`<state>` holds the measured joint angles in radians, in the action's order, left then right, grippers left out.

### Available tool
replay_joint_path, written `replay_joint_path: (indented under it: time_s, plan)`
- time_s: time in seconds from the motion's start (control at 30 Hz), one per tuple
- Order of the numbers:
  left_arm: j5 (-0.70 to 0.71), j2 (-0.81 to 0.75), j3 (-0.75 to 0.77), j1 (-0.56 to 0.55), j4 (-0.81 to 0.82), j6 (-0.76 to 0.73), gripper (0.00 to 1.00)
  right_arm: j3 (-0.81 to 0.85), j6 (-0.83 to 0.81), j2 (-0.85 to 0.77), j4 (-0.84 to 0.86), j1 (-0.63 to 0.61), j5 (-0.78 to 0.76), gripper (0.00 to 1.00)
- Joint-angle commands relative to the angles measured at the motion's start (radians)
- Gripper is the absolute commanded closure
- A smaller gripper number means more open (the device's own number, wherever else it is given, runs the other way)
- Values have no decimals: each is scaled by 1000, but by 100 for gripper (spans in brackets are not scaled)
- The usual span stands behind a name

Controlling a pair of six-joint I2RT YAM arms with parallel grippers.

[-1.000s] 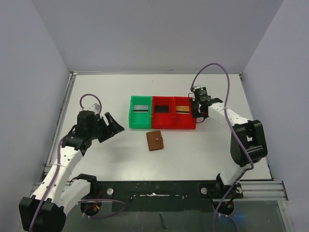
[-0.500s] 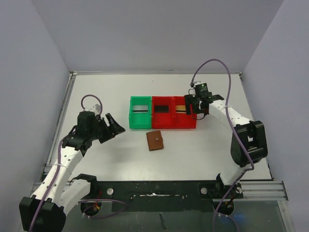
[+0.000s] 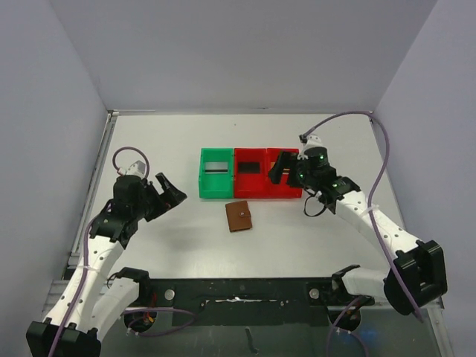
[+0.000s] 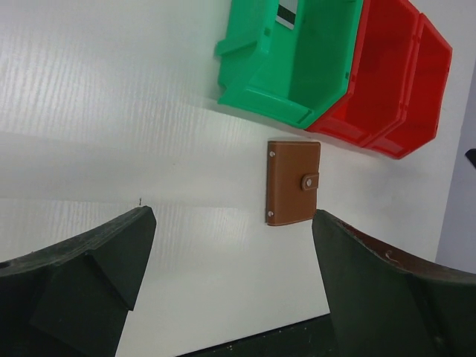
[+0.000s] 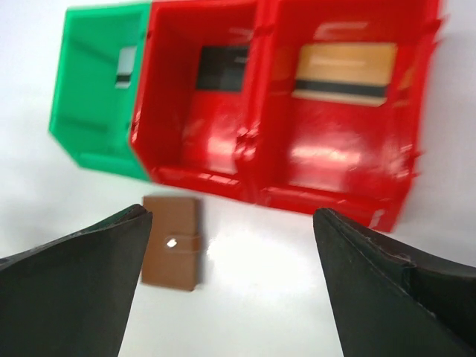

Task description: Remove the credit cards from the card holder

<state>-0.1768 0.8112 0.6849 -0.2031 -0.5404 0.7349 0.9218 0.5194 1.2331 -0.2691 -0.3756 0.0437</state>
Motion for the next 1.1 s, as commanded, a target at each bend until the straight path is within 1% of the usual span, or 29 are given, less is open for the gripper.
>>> replay_joint_path:
  time_s: [0.0, 0.1, 0.2, 0.27, 0.3, 0.37, 0.5, 0.7, 0.73, 0.77, 0.8, 1.0, 1.07]
  plan:
    - [108, -44, 32, 6, -14, 38, 13, -23, 185, 11, 89, -154, -48, 6]
    - [115, -59, 27, 11, -19, 52, 13, 19, 230, 84, 42, -293, -185, 10]
    - [85, -64, 27, 12, -20, 58, 13, 87, 239, 189, -5, -390, -259, 15]
    - [64, -64, 26, 12, -22, 60, 13, 156, 249, 264, -75, -440, -304, 18]
    - [55, -64, 27, 13, -24, 60, 13, 185, 252, 300, -98, -458, -322, 24]
    - [56, -65, 34, 13, -39, 61, 14, 232, 259, 360, -125, -486, -336, 29]
    - [36, -80, 42, 15, -50, 66, 15, 271, 275, 428, -144, -501, -342, 31]
    - [34, -104, 33, 14, -58, 65, 17, 265, 296, 451, -177, -494, -386, 34]
    - [31, -105, 31, 14, -57, 66, 18, 264, 298, 457, -186, -491, -388, 35]
    - [20, -100, 28, 15, -51, 65, 19, 262, 295, 462, -199, -490, -389, 39]
    - [14, -97, 27, 15, -49, 64, 19, 258, 294, 464, -201, -492, -389, 40]
    - [-48, -58, 2, 14, -3, 70, 24, 221, 258, 497, -181, -502, -286, 44]
    - [-80, -42, -11, 13, 19, 73, 26, 208, 252, 517, -173, -501, -255, 48]
